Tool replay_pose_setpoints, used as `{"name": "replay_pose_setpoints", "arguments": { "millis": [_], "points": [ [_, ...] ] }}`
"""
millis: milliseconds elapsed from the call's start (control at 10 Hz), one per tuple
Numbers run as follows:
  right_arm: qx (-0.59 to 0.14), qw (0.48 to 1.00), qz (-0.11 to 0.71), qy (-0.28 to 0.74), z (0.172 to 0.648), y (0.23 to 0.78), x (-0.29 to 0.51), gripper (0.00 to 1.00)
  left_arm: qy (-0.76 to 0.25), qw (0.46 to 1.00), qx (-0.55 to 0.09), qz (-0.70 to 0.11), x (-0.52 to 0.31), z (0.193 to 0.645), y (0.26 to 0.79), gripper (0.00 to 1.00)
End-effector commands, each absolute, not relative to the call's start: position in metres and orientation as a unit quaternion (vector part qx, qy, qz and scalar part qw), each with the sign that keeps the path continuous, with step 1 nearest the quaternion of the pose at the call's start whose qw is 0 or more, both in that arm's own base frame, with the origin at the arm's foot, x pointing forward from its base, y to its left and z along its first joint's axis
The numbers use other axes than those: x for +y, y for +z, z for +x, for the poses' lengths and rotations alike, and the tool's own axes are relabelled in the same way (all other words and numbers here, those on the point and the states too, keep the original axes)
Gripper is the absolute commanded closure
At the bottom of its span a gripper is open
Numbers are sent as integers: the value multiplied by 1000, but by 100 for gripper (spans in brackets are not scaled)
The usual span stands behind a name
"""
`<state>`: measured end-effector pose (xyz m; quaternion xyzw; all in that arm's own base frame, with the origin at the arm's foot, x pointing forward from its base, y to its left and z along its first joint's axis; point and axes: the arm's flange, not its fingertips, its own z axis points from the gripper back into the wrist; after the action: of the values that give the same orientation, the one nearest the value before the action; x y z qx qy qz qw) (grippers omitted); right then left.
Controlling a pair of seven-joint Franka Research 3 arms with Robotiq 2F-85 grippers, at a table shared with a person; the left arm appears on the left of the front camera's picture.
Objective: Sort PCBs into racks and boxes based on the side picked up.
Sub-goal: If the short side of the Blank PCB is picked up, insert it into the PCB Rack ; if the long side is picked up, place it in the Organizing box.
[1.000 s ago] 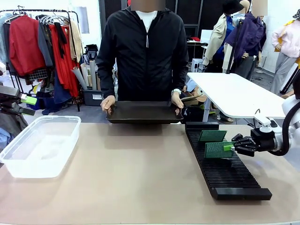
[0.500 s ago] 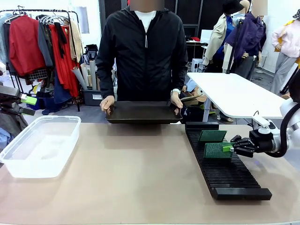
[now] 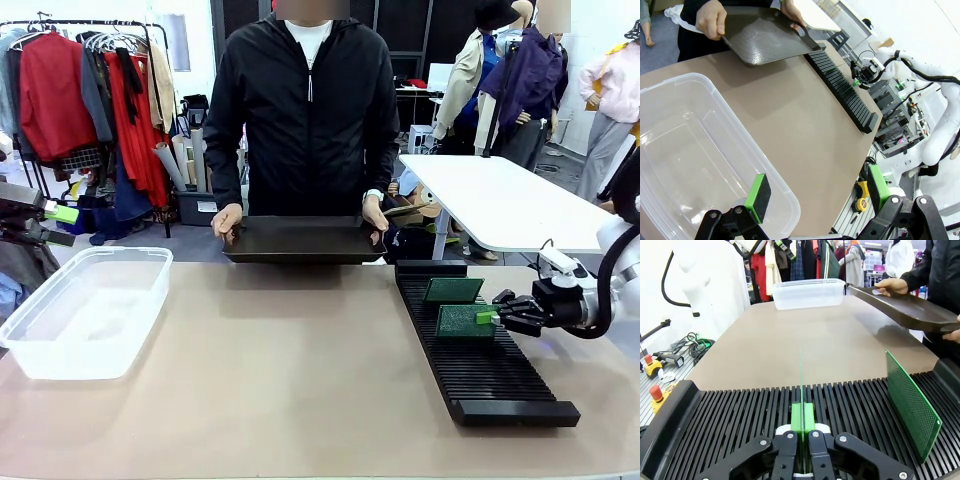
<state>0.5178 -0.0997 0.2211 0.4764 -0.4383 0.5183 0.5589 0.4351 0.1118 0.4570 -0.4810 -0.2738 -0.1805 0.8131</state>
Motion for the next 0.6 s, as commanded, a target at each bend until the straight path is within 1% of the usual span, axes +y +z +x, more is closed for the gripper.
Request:
{"name": "replay_pose_setpoints", "arguments": {
  "millis": [0,400,500],
  "points": [
    [-445,561,467,519,524,220,-106,100,-181,811,-275,-483,112,434,458,0],
    [-445,565,465,517,529,228,-106,90,-181,811,-275,-483,112,434,458,0],
    [-443,566,468,514,531,230,-106,84,-181,811,-275,-483,112,434,458,0]
  ]
}}
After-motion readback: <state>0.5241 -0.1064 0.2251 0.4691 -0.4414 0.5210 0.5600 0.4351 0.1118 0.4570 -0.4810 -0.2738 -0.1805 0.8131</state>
